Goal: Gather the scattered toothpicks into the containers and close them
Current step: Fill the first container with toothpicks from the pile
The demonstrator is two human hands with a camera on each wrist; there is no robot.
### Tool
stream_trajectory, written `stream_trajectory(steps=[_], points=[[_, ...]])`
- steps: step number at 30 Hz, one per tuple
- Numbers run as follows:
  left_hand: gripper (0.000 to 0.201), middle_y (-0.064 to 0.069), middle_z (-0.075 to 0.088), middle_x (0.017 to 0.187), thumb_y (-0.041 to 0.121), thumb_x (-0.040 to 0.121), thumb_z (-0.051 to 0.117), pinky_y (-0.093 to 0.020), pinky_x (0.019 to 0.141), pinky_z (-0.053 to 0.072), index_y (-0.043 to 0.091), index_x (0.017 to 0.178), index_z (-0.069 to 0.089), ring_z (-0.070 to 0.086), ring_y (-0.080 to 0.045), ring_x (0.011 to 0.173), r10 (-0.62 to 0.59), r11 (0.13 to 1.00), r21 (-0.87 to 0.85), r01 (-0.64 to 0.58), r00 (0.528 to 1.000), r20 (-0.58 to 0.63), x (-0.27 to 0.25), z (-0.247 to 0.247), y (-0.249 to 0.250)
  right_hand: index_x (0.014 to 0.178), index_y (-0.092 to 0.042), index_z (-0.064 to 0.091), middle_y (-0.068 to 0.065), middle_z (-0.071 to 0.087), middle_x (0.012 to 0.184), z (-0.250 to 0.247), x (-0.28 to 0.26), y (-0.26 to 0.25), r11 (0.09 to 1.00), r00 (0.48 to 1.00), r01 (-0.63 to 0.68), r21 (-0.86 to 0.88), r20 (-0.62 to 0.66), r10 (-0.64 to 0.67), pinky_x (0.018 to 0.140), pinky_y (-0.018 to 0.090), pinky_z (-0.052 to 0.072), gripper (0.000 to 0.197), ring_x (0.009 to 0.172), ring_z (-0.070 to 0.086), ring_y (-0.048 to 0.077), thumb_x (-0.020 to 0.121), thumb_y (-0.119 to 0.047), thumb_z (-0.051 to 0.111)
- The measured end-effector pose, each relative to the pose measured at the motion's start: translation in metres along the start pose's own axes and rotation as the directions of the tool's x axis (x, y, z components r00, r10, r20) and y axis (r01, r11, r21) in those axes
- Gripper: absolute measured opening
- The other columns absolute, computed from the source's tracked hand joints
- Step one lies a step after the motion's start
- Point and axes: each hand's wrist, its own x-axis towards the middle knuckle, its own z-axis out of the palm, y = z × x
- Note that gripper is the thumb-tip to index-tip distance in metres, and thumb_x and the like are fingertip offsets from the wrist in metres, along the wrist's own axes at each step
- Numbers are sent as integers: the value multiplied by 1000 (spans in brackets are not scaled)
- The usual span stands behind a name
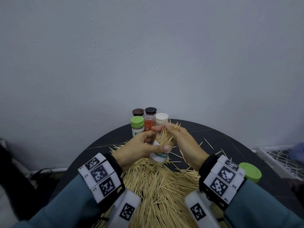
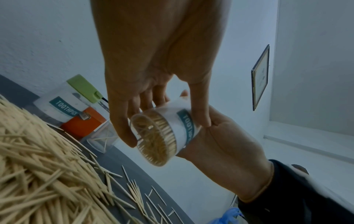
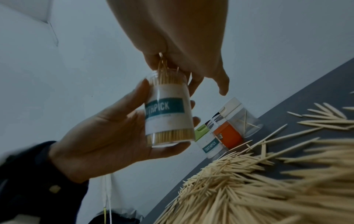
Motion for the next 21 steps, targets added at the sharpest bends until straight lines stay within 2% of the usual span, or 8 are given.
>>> stream_trajectory(steps=[3, 6, 8, 10, 12, 16, 19, 21], points=[[52, -6, 68, 113, 25, 68, 78, -33, 90, 53, 16, 116, 60, 64, -21, 106, -3, 999, 45, 2, 1000, 14, 0, 0, 0, 107, -2, 61, 7, 67, 107, -2, 1, -5, 999, 999, 31, 9, -10, -31, 76, 15, 52, 31, 91, 64, 5, 99, -21, 38], [59, -4, 67, 116, 32, 63, 83, -37, 99, 48, 19, 116, 59, 61, -20, 111, -2, 997, 79, 0, 1000, 24, 0, 0, 0, 98, -7, 62, 2, 70, 97, -4, 0, -10, 998, 997, 69, 13, -24, -69, 69, 12, 50, 33, 86, 66, 1, 101, -20, 32], [60, -4, 68, 115, 27, 63, 85, -36, 100, 47, 17, 117, 59, 62, -19, 111, -3, 996, 90, -2, 999, 49, 0, 0, 0, 94, -9, 63, 2, 70, 95, -4, 0, -9, 997, 997, 69, -26, -33, -69, 72, 13, 51, 36, 87, 66, 1, 101, -19, 29], [61, -4, 69, 114, 26, 61, 82, -34, 100, 48, 15, 116, 60, 64, -18, 109, 0, 995, 98, -7, 997, 74, 0, 0, 0, 95, -9, 65, 5, 70, 102, -4, 0, -4, 996, 999, 42, -74, -25, -44, 84, 20, 51, 38, 96, 66, 8, 102, -19, 29], [62, -3, 69, 114, 28, 60, 84, -33, 98, 49, 16, 116, 59, 64, -17, 108, -2, 995, 99, -6, 997, 82, 0, 1, 1, 100, -9, 67, 6, 69, 108, -4, 0, -1, 994, 1000, 6, -105, 6, -6, 93, 27, 50, 37, 104, 64, 15, 101, -20, 31], [44, -3, 70, 111, 14, 75, 74, -27, 90, 53, 14, 117, 59, 65, -16, 103, 27, 998, 60, -30, 999, 36, -2, 1, 2, 110, -8, 62, 5, 67, 114, -2, 0, -2, 997, 998, 50, -59, 30, -49, 89, 20, 50, 30, 106, 62, 11, 100, -12, 33], [45, 0, 70, 103, 18, 76, 70, -21, 76, 55, 11, 119, 58, 67, -10, 91, 27, 1000, -3, -27, 1000, 2, -1, 1, 3, 96, -16, 64, 0, 68, 110, -3, 0, -7, 992, 993, 122, -20, 15, -121, 85, 18, 49, 31, 103, 63, 7, 100, -12, 34], [54, 0, 70, 107, 25, 71, 70, -21, 73, 54, 12, 122, 57, 67, -10, 93, 22, 999, -32, -22, 1000, -14, -1, 1, 4, 90, -19, 65, 1, 70, 108, -5, -1, -10, 990, 989, 140, -20, 43, -139, 91, 24, 49, 36, 104, 63, 11, 101, -20, 31]])
